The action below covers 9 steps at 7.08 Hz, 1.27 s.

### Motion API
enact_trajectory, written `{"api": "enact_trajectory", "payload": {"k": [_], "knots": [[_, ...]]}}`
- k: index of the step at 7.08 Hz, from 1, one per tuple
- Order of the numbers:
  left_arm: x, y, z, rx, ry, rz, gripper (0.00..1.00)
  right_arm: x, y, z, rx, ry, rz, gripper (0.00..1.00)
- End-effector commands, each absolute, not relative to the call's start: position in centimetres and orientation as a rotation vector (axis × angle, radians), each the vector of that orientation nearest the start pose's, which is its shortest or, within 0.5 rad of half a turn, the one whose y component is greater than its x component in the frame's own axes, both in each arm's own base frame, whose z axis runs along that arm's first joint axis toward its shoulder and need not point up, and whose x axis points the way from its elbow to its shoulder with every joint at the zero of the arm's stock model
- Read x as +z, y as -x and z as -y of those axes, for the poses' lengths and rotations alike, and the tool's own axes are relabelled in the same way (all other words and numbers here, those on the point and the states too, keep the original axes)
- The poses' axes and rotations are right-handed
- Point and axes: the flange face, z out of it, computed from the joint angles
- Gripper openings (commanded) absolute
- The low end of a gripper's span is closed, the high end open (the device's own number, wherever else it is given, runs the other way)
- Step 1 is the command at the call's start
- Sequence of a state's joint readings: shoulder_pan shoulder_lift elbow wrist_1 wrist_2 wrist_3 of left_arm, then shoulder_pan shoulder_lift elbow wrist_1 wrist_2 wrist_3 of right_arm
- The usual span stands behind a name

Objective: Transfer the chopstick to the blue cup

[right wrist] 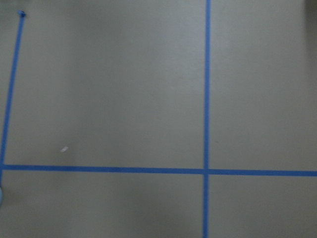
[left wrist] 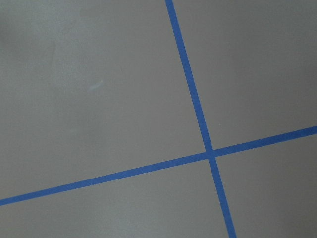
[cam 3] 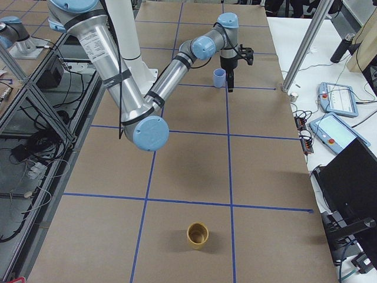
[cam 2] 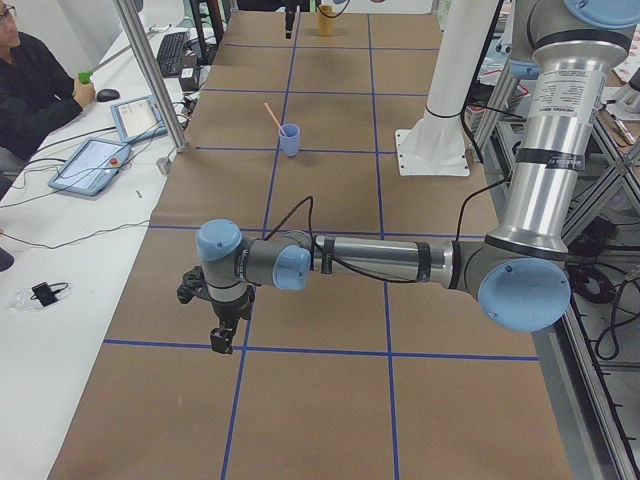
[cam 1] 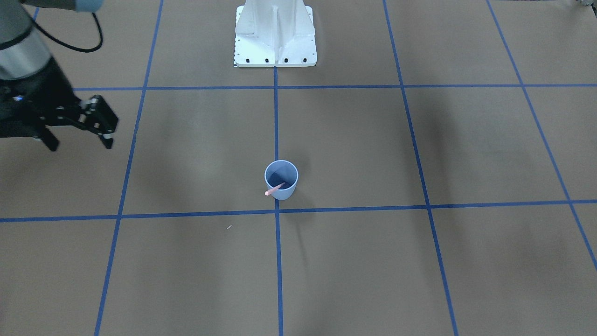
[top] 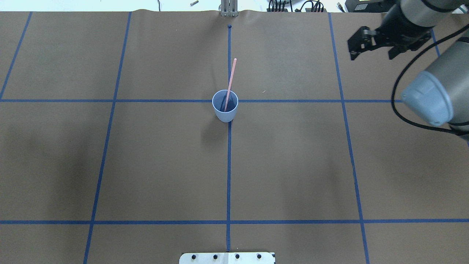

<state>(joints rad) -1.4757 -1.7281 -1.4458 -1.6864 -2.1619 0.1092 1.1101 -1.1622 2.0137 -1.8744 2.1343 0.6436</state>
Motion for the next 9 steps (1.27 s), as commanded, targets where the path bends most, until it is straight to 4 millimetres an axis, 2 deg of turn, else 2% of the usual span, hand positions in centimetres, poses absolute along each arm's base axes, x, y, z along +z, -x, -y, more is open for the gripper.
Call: {"api": "enact_trajectory", "payload": {"k": [1, 2, 3, 4, 6, 7, 8, 9], "knots": [[64.5, 2.4, 56.7, 0.256, -0.164, -0.590, 0.98, 38.9, 5.7, 52.0, -0.065, -0.139, 0.698, 1.00], [64.6, 2.5, 56.7, 0.278, -0.187, -0.588, 0.98, 43.9, 0.9, 52.3, -0.121, -0.122, 0.710, 1.00], [65.8, 2.5, 55.2, 0.274, -0.167, -0.591, 0.98, 48.7, -2.4, 51.1, -0.179, -0.101, 0.760, 1.00], [65.9, 2.5, 55.0, 0.274, -0.166, -0.592, 0.98, 51.9, -4.0, 49.0, -0.146, -0.061, 0.797, 1.00], [66.5, 2.5, 54.8, 0.274, -0.165, -0.597, 0.98, 57.9, -4.4, 49.3, -0.102, 0.047, 0.784, 1.00], [67.0, 2.7, 54.1, 0.268, -0.157, -0.597, 0.98, 59.8, -4.4, 49.3, -0.085, 0.084, 0.785, 1.00], [66.5, 2.7, 54.0, 0.265, -0.161, -0.624, 0.98, 61.4, -4.5, 49.0, -0.082, 0.088, 0.780, 1.00], [65.7, 2.3, 53.8, 0.251, -0.156, -0.738, 0.98, 64.5, -4.6, 48.2, -0.096, 0.049, 0.779, 1.00]]}}
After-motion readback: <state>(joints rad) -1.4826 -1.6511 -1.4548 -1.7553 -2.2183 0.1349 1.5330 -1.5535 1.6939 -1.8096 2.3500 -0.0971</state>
